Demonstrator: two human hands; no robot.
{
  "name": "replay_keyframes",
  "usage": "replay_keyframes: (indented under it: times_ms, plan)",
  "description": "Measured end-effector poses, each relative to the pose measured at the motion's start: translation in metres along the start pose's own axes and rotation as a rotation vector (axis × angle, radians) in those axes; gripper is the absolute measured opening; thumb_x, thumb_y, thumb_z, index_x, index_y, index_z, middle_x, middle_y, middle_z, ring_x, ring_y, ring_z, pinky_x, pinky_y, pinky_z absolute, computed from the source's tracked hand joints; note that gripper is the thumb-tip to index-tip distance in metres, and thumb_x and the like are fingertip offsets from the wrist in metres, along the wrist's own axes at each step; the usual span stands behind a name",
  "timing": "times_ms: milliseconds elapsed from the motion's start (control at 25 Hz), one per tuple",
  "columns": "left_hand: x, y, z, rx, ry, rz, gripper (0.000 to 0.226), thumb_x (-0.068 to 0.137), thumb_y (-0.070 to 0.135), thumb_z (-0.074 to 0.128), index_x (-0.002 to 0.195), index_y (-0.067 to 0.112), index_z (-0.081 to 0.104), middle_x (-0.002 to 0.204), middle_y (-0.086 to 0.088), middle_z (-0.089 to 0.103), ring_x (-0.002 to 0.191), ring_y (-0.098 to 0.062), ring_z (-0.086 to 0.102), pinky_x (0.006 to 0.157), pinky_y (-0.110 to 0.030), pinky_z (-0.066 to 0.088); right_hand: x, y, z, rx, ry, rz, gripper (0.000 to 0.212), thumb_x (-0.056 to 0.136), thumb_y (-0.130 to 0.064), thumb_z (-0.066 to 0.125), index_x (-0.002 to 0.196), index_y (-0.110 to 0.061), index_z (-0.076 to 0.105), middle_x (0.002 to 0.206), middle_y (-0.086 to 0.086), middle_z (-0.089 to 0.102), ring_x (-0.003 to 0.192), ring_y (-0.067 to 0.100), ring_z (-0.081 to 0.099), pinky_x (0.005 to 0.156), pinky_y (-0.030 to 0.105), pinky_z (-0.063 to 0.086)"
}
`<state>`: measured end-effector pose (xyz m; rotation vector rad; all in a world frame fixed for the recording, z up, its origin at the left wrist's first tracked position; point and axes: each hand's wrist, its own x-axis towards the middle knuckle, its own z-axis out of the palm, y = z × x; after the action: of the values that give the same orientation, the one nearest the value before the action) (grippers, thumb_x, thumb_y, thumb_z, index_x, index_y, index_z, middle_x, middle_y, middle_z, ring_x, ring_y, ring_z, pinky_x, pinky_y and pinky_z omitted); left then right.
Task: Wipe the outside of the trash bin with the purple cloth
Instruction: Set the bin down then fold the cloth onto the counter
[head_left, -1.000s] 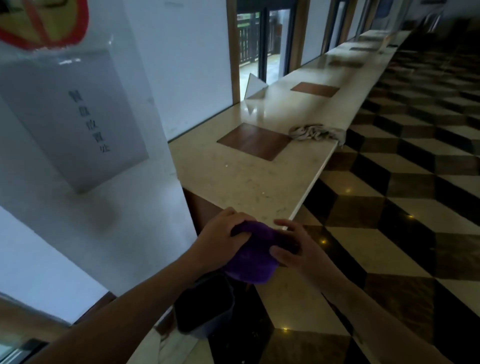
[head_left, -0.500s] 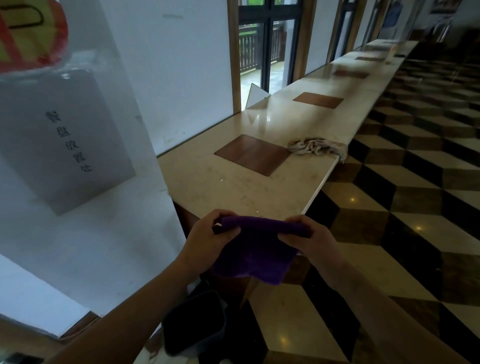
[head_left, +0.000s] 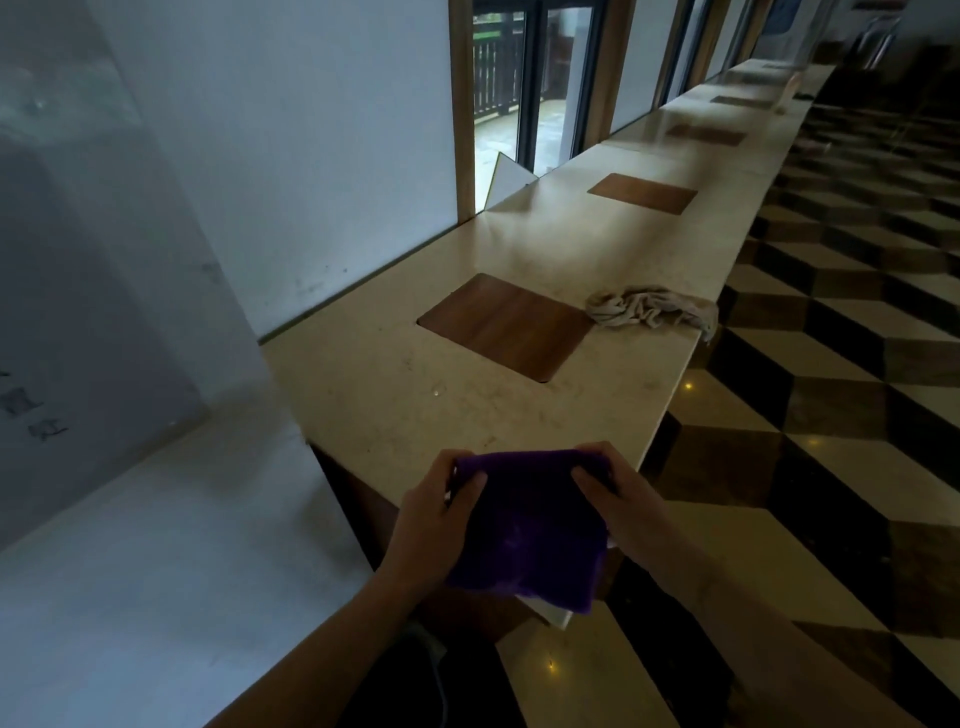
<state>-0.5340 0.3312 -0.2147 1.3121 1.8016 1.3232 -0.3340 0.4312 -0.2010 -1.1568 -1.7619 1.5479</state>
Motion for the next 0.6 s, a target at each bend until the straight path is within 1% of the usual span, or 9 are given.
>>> replay_keyframes:
  times_ms: [80,160,240,280,320,360,400,480,600]
  plan:
    - [0.020,-0.018,0.007,0.012,-0.020,-0.063,0.013,0.100,0.033,0.046,0.104,0.043,0.055,0.095,0.030,0.065,0.079,0.003,0.066,0.062,-0.023,0.058,0.022,0.010,-0.001,-0.045,-0.024,0.069,0.017,0.105,-0.028,0.043,0.104,-0.039,0.056,0.094,-0.007,0.068,0.075,0.005,0.069,0.052,0.019,0.053]
    - [0.035,-0.034,0.015,0.012,-0.042,-0.137,0.013,0.100,0.033,0.047,0.100,0.044,0.055,0.094,0.025,0.067,0.079,0.001,0.067,0.063,-0.023,0.057,0.041,0.022,-0.002,-0.101,-0.064,0.143,0.014,0.105,-0.035,0.040,0.108,-0.040,0.053,0.101,-0.003,0.065,0.081,0.013,0.069,0.053,0.022,0.054]
    - [0.052,-0.054,0.025,-0.007,-0.060,-0.228,0.011,0.099,0.033,0.048,0.098,0.040,0.057,0.092,0.013,0.071,0.080,-0.005,0.068,0.068,-0.032,0.058,0.062,0.037,-0.004,-0.159,-0.085,0.191,0.014,0.105,-0.038,0.040,0.111,-0.035,0.051,0.105,0.002,0.066,0.089,0.022,0.068,0.058,0.035,0.058]
    - [0.061,-0.063,0.031,-0.019,-0.069,-0.284,0.009,0.099,0.033,0.048,0.099,0.035,0.058,0.094,0.007,0.072,0.083,-0.012,0.069,0.071,-0.038,0.059,0.075,0.043,-0.006,-0.179,-0.084,0.204,0.014,0.104,-0.038,0.042,0.111,-0.030,0.051,0.105,0.006,0.066,0.091,0.025,0.068,0.064,0.043,0.060]
    - [0.070,-0.071,0.037,-0.022,-0.072,-0.340,0.010,0.100,0.032,0.048,0.100,0.030,0.058,0.096,0.001,0.071,0.086,-0.017,0.068,0.073,-0.043,0.058,0.089,0.049,-0.009,-0.193,-0.091,0.217,0.015,0.104,-0.037,0.045,0.111,-0.026,0.052,0.105,0.009,0.067,0.091,0.027,0.068,0.070,0.049,0.057]
    - [0.080,-0.080,0.043,-0.015,-0.076,-0.400,0.011,0.100,0.030,0.047,0.100,0.027,0.057,0.098,-0.003,0.070,0.087,-0.020,0.068,0.073,-0.045,0.058,0.103,0.057,-0.012,-0.186,-0.095,0.250,0.016,0.103,-0.036,0.048,0.110,-0.023,0.053,0.104,0.011,0.067,0.090,0.028,0.068,0.071,0.051,0.057]
    - [0.089,-0.087,0.049,-0.001,-0.078,-0.448,0.011,0.100,0.028,0.046,0.101,0.025,0.057,0.099,-0.005,0.069,0.087,-0.022,0.067,0.072,-0.043,0.058,0.116,0.063,-0.015,-0.165,-0.095,0.298,0.015,0.102,-0.035,0.050,0.110,-0.023,0.054,0.104,0.011,0.068,0.088,0.028,0.069,0.068,0.051,0.058]
    - [0.104,-0.100,0.062,0.028,-0.064,-0.526,0.010,0.101,0.026,0.046,0.102,0.024,0.055,0.099,-0.007,0.067,0.085,-0.022,0.065,0.064,-0.036,0.054,0.142,0.077,-0.022,-0.141,-0.125,0.389,0.011,0.102,-0.034,0.053,0.109,-0.026,0.055,0.103,0.008,0.069,0.087,0.029,0.070,0.063,0.048,0.061]
    - [0.124,-0.117,0.081,0.168,-0.057,-0.556,0.008,0.100,0.025,0.045,0.103,0.028,0.052,0.089,-0.001,0.065,0.076,-0.014,0.062,0.056,-0.027,0.047,0.175,0.098,-0.029,-0.149,-0.133,0.412,0.005,0.101,-0.028,0.055,0.106,-0.027,0.057,0.101,0.013,0.071,0.085,0.030,0.071,0.065,0.047,0.060]
